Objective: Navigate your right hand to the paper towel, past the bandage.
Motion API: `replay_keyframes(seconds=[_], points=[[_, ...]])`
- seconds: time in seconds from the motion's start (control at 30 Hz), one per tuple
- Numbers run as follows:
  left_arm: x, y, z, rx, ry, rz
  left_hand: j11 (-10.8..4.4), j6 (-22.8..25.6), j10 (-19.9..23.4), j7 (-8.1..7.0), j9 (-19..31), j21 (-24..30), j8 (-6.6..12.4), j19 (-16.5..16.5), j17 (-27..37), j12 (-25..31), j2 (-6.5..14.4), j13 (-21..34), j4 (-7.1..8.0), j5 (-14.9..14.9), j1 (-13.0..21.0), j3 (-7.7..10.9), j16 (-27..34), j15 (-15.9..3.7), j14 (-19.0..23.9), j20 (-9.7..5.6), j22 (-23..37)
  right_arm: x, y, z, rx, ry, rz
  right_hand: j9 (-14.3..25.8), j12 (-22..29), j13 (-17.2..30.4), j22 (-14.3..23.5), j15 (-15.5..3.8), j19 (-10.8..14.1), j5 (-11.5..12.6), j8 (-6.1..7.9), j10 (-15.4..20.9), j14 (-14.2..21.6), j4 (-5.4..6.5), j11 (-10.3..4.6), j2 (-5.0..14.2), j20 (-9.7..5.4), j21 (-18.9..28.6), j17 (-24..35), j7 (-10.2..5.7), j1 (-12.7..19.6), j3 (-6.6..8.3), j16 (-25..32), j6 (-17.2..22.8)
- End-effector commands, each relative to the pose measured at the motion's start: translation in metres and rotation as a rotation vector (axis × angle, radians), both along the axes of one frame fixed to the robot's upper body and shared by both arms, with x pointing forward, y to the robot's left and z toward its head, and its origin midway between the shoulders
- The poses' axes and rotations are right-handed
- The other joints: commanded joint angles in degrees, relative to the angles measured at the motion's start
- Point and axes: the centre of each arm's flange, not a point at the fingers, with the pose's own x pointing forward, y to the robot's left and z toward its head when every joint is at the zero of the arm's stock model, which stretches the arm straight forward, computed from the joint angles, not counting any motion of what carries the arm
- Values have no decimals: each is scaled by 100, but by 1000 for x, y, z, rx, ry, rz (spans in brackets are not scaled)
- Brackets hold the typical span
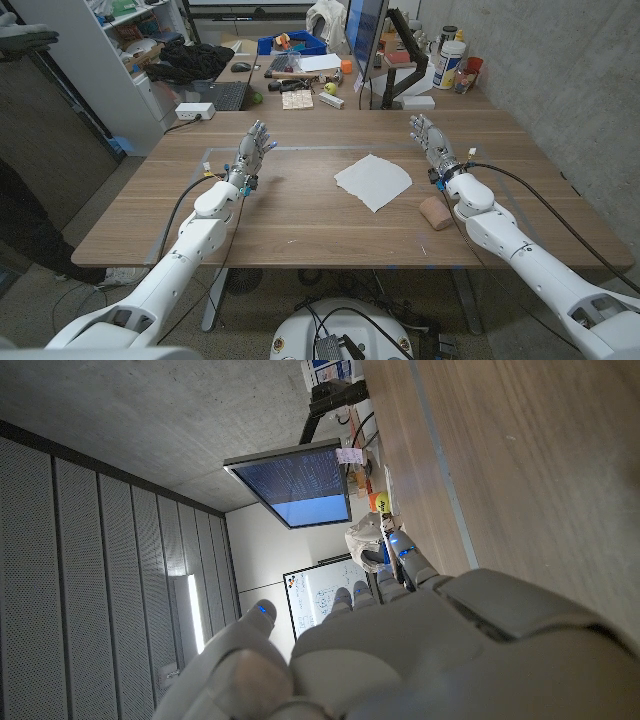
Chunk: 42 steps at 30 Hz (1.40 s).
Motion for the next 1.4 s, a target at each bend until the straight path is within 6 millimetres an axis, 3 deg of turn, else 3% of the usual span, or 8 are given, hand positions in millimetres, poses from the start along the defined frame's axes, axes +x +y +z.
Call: replay_keyframes(seconds=[0.03, 0.63, 1.4], points=[[3, 3, -1, 0, 6, -3, 12, -589, -658, -36, 11, 19, 32, -1428, 12, 30, 545, 10, -16, 43, 11, 13, 35, -154, -1325, -276, 12, -6, 5, 13, -75, -63, -57, 24, 29, 13, 7, -25, 60, 34, 60, 88, 57, -48, 20, 361, -205, 8, 4, -4, 92, 42, 26, 85], [6, 5, -1, 0, 5, -11, 23, -509, -627, -35, 14, 6, 43, -1406, 11, 34, 536, 11, -21, 55, 19, -7, 36, -157, -1301, -252, 8, -17, 15, 28, -185, -156, -106, 23, 73, 10, 4, -7, 146, 27, 99, 276, 196, -173, 10, 345, -193, 6, -3, -21, 271, 129, 24, 334], [7, 5, -1, 1, 6, -17, 32, -459, -600, -26, 17, -12, 36, -1378, 8, 35, 532, 11, -23, 70, 25, -29, 32, -152, -1280, -251, 6, -36, 24, 43, -342, -266, -186, 23, 88, 9, 4, -49, 187, 9, 89, 392, 246, -222, -8, 343, -208, -7, 9, -44, 351, 153, 17, 450]])
